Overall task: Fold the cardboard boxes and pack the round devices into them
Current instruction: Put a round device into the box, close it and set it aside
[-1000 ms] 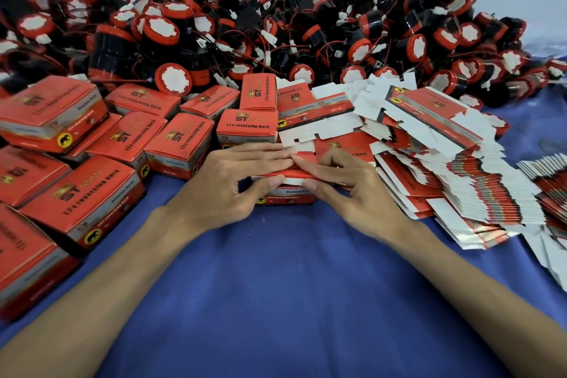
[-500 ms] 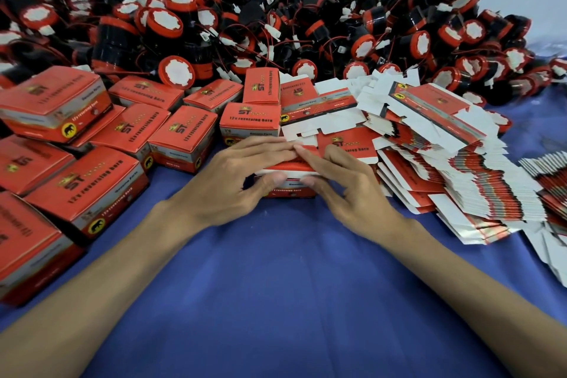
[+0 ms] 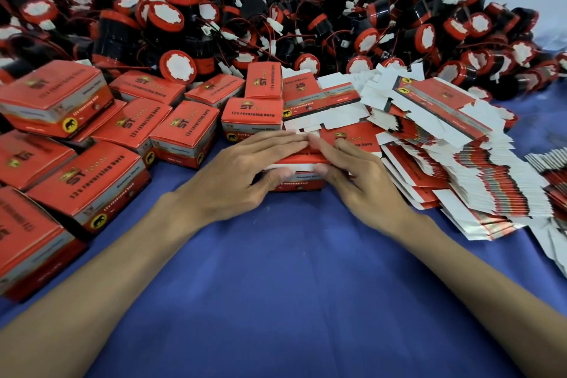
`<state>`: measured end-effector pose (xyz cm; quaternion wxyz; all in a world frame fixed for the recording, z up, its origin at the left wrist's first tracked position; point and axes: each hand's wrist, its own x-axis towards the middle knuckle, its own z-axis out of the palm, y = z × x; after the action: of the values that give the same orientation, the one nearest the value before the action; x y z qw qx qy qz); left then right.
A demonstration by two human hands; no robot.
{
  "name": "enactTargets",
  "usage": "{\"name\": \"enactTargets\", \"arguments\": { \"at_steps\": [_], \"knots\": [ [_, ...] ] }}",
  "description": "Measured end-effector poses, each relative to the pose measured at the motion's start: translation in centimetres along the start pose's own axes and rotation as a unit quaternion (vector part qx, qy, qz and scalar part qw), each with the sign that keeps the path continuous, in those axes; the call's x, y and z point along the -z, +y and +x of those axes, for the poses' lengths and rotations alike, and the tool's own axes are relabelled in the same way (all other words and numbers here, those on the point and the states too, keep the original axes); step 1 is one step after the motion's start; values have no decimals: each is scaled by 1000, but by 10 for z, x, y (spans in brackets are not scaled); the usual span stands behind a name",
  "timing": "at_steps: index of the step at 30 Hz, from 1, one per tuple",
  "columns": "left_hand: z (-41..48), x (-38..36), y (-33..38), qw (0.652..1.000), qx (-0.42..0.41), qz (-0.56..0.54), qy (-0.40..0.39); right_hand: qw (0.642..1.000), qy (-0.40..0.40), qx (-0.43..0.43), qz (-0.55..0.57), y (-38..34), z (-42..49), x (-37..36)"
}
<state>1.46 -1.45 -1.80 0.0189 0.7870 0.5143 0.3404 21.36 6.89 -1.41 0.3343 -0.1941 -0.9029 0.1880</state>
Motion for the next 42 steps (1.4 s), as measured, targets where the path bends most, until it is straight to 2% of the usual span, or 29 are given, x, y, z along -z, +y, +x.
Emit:
{"name": "enactTargets", "arguments": {
  "at_steps": [4, 8, 9, 11, 13, 17, 20, 23, 28, 31, 34, 37, 39, 42],
  "knots": [
    [-1, 0, 2, 1000, 12, 17, -16, 997, 7, -60, 51, 1, 3, 1],
    [1, -2, 10, 993, -58, 100, 35, 995, 19, -79, 62, 1, 1, 1],
    [1, -5, 11, 995, -51, 75, 34, 993, 40, -85, 70, 2, 1, 1],
    [2, -5, 11, 999, 20, -29, 27, 989, 77, -81, 98, 2, 1, 1],
    [4, -5, 8, 995, 57, -80, 26, 989, 75, -71, 106, 4, 2, 2],
    [4, -5, 5, 998, 23, -57, -6, 984, 40, -102, 143, 9, 2, 7],
    [5, -4, 5, 999, -6, -46, -7, 972, 78, -119, 187, 5, 2, 7],
    [7, -5, 6, 999, -18, -48, 6, 976, 116, -93, 161, 2, 0, 5],
    [7, -1, 1, 997, 15, -77, 0, 982, 96, -83, 137, 5, 2, 7],
    [4, 0, -2, 999, 8, -43, -33, 990, 82, -47, 102, 6, 1, 5],
    [2, -3, -1, 998, -35, 20, -57, 995, 83, -22, 43, 9, 2, 3],
    [2, -3, -1, 997, -43, 25, -61, 996, 92, 14, -5, 10, 3, 2],
    [3, -2, -2, 998, -33, 19, -50, 996, 85, 28, -1, 12, 3, 3],
    [2, -1, -1, 999, -12, -14, -32, 995, 43, -21, 83, 13, 2, 7]
  ]
}}
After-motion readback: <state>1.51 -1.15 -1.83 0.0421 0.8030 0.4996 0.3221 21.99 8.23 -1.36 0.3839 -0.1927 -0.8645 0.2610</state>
